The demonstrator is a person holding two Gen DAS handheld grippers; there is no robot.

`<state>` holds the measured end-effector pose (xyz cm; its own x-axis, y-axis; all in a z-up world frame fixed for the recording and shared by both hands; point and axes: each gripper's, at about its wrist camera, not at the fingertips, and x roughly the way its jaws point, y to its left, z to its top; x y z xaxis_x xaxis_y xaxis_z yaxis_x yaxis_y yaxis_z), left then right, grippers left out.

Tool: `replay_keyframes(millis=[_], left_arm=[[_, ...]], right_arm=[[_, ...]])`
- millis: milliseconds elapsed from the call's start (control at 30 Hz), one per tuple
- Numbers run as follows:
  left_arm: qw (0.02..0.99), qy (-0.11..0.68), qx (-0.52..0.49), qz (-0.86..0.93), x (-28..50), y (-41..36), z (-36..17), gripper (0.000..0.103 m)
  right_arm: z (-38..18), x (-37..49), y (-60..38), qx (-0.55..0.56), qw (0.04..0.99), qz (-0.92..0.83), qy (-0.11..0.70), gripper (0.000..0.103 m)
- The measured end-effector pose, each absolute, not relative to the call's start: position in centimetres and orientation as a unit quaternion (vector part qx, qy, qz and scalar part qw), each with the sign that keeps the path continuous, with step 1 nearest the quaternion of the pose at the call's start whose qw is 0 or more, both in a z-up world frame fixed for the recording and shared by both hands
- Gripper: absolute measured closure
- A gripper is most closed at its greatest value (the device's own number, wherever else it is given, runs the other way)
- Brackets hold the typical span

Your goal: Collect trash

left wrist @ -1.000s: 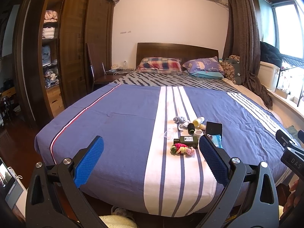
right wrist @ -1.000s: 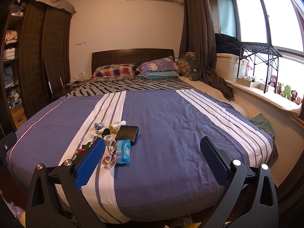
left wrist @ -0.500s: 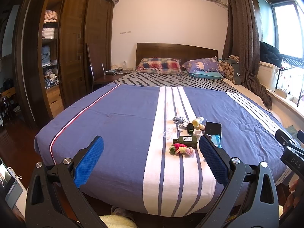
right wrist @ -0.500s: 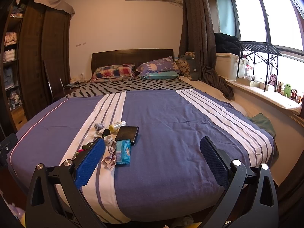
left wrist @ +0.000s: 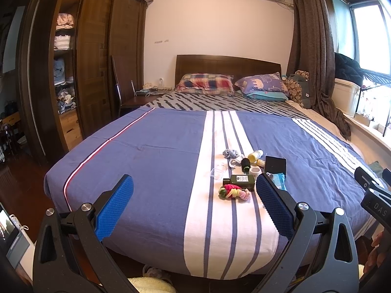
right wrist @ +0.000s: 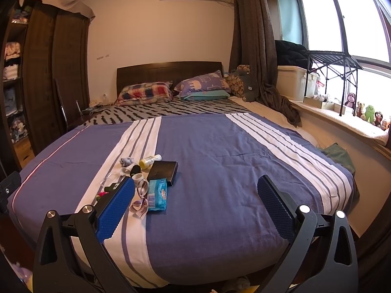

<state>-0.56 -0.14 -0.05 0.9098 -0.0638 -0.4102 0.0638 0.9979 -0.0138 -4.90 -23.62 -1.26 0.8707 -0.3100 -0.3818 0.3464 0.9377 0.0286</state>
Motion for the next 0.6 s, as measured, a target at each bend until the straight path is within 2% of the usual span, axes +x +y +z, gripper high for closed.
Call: replay_keyframes(millis=[267, 600], left_arm=[[0.973, 0.230, 0.006, -0.030, 1.8, -0.1, -1.9, 0.008], [0.956, 0.292, 0.011, -0.022, 7.2, 1.4, -6.9, 0.008]], right_arm=[[-2.9, -3.1, -23.9, 0.045, 0.965, -0.166, 0.197, 0.003], [-7.7, 2.1, -25.1, 0.079, 0.948, -0.140, 0.276, 0.003]])
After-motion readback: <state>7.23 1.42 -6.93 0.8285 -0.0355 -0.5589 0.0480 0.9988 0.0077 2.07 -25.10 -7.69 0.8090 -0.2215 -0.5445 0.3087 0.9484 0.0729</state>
